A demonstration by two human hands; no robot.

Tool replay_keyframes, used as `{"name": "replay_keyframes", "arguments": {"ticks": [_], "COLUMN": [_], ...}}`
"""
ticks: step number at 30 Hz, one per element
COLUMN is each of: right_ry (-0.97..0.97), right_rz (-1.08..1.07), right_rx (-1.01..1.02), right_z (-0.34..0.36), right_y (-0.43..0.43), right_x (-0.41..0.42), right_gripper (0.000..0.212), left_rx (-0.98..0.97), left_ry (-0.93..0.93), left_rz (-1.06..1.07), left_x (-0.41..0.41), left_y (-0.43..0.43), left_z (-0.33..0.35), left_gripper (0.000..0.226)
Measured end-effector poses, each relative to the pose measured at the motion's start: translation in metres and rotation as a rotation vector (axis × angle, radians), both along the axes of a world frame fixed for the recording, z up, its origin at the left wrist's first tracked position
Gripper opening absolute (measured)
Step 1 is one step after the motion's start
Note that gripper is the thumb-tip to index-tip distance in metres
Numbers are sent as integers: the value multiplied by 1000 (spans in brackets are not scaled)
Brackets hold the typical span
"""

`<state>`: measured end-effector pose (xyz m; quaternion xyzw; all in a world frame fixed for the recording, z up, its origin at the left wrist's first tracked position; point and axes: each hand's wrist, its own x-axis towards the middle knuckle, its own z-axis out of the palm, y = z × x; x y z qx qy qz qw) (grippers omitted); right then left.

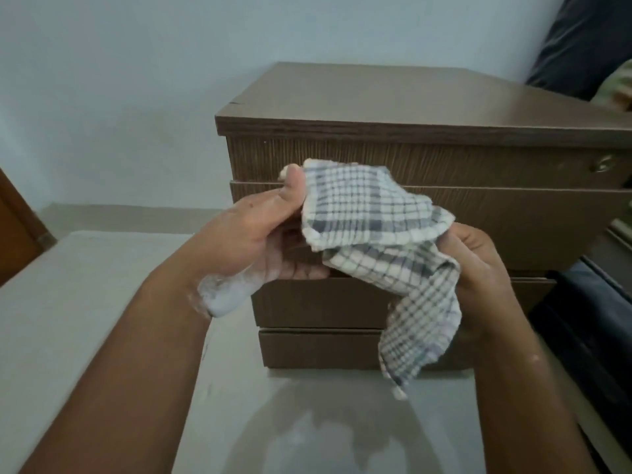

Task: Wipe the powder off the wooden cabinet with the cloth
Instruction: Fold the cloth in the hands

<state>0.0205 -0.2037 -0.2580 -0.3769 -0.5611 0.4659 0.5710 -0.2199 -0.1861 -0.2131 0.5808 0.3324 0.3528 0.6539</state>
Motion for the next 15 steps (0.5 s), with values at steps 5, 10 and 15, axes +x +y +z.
{"name": "replay_keyframes", "arguments": {"ticks": [5, 10, 15], "right_ry": [164, 39, -82], "right_rz": [157, 174, 339], "right_rx": [-81, -70, -48], "right_z": [10, 23, 32], "right_y": [-6, -13, -19], "right_x": [-11, -2, -4], "right_gripper": [26, 26, 22], "left_rx": [124, 203, 147], "left_ry": [109, 184, 216], "left_rz": [-70, 159, 76], "left_x": [11, 7, 2], "left_y": [-8, -7, -9], "left_z": [9, 15, 16], "left_gripper": [70, 63, 59]}}
